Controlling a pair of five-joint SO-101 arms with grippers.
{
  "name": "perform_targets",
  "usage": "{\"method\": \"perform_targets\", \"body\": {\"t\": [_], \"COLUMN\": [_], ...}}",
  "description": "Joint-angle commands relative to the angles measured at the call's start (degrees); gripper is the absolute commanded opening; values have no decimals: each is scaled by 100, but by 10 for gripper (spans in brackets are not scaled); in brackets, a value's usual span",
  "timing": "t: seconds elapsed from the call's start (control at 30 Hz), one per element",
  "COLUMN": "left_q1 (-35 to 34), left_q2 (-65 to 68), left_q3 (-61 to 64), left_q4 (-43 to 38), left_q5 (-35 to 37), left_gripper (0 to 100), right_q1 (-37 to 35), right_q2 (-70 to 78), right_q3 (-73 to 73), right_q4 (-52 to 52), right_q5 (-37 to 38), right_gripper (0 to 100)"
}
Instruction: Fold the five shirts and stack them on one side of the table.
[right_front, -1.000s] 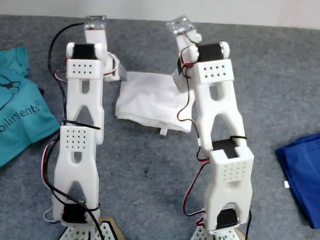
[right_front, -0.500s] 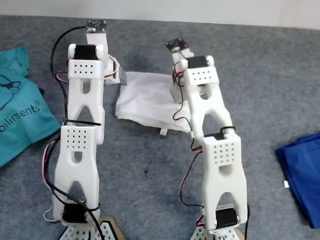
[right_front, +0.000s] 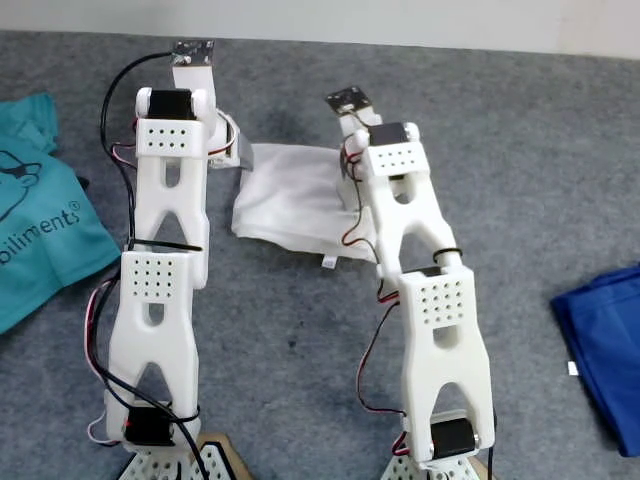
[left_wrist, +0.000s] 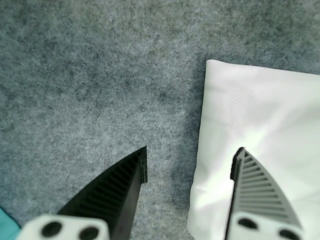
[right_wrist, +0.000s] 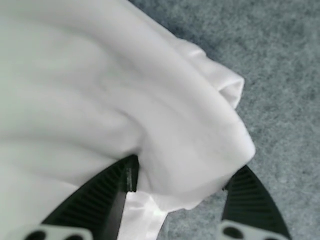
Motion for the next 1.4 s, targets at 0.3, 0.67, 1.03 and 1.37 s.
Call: {"method": "perform_targets", "body": {"t": [0.3, 0.67, 1.03, 1.37], "left_q1": [-40, -215, -673, -655], "left_q2": [-189, -75, 22, 40], "left_q3": [-13, -57, -22, -13], "left_q4": [9, 0, -527, -686], "left_q5": [70, 642, 1591, 1600], "left_gripper": [281, 281, 281, 281], "right_q1": [-708, -338, 497, 1815], "right_q2": [215, 180, 180, -567], "right_q3": [-57, -1200, -5209, -5288], "right_q4": [-321, 418, 2220, 2193], "right_q5": [9, 185, 26, 35], "right_gripper": [14, 9, 8, 8]}}
